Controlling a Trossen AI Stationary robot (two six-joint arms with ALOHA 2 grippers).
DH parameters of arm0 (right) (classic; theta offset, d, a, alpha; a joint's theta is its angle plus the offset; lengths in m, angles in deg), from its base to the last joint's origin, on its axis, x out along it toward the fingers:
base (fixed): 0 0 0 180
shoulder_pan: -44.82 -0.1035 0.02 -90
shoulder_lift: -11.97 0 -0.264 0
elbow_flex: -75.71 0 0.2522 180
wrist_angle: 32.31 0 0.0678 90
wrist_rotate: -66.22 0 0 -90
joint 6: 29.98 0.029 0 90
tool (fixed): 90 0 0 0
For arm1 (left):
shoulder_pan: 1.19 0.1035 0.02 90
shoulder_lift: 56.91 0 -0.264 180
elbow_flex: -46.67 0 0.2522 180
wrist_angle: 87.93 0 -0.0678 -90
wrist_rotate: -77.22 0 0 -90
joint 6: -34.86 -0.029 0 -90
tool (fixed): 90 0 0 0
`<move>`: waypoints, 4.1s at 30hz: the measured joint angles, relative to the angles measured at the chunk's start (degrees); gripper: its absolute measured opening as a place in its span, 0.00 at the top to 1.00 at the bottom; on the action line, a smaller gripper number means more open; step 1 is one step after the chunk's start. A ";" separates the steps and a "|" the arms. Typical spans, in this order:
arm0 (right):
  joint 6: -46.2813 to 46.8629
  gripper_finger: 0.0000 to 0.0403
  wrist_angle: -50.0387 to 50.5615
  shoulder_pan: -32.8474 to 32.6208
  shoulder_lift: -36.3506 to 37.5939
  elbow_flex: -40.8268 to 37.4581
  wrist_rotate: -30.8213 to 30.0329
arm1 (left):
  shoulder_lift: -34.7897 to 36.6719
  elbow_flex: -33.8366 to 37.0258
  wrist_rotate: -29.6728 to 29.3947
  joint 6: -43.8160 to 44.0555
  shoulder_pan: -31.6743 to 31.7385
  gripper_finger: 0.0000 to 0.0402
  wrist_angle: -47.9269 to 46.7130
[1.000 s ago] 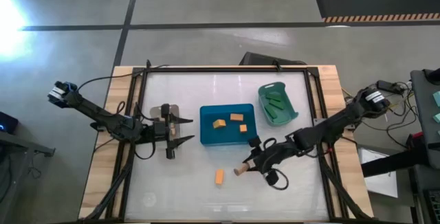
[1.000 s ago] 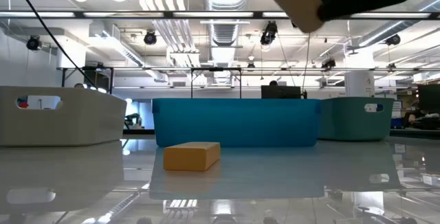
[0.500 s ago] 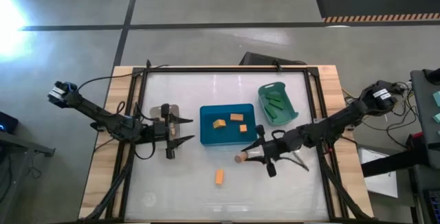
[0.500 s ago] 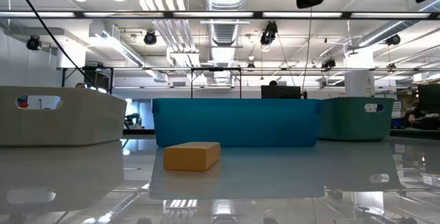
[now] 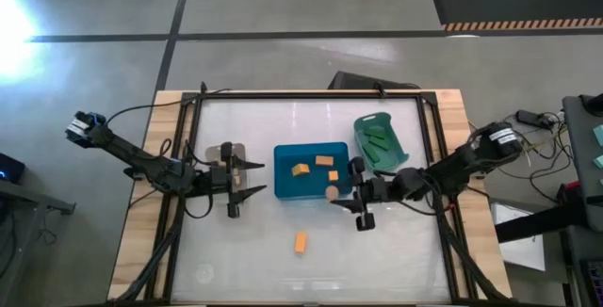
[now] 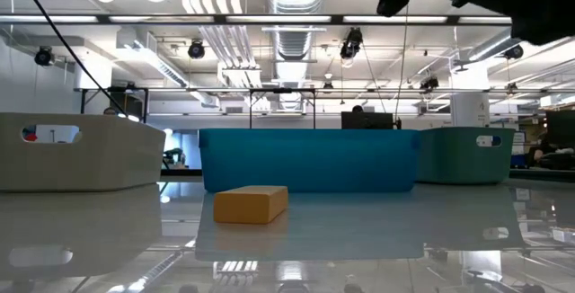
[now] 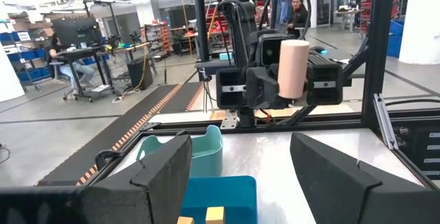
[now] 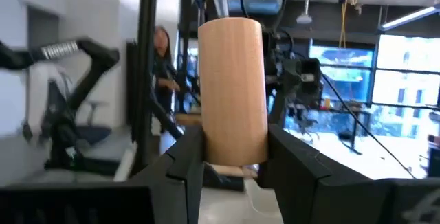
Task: Sort & place blocks by color
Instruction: Put the brown game block into the gray bin
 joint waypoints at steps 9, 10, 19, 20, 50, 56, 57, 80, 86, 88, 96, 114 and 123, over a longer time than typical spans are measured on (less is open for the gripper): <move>0.68 0.71 -9.09 0.10 -8.36 3.80 -0.02 | 0.00 0.00 0.02 0.04 -0.02 0.43 -0.01; 0.74 0.71 -9.04 0.10 -8.51 4.04 -0.01 | 0.00 0.00 0.01 0.04 -0.02 0.43 -0.13; 0.34 0.71 -8.97 0.10 -8.54 4.93 -0.03 | 0.00 0.00 0.02 0.04 -0.02 0.43 -0.15; 0.34 0.71 -8.97 0.10 -8.53 4.93 -0.02 | 0.00 0.00 0.02 0.04 0.00 0.43 -0.15; -2.09 0.71 -8.93 0.13 -9.06 5.29 -4.67 | -5.99 -0.58 0.46 -2.10 -0.02 0.43 9.87; -2.07 0.71 -8.95 0.10 -9.06 5.41 -4.55 | -13.33 -3.76 0.71 -6.43 -0.02 0.43 13.10; -2.06 0.71 -8.95 0.10 -9.06 5.41 -4.54 | -14.26 -4.53 0.72 -6.75 -0.02 0.43 13.24; -1.93 0.71 -8.84 0.10 -9.06 5.39 -4.28 | -16.85 -6.56 0.74 -7.90 0.00 0.43 13.25; -1.93 0.71 -8.84 0.10 -9.06 5.39 -4.28 | -17.37 -6.54 2.88 -7.57 0.01 0.43 13.29; -1.93 0.71 -8.84 0.10 -9.06 5.39 -4.29 | -18.02 -6.53 5.93 -7.50 0.00 0.43 13.24; -2.28 0.71 -8.84 0.10 -9.06 5.39 -4.31 | -19.67 -7.63 8.05 -7.50 0.12 0.43 13.41; -2.42 0.71 -6.09 0.10 -9.10 6.98 -4.31 | -37.03 -16.11 8.65 -9.03 4.56 0.43 34.25; -2.81 0.71 -5.78 0.08 -9.10 6.98 -4.22 | -42.93 -21.51 8.42 -8.98 5.14 0.43 34.23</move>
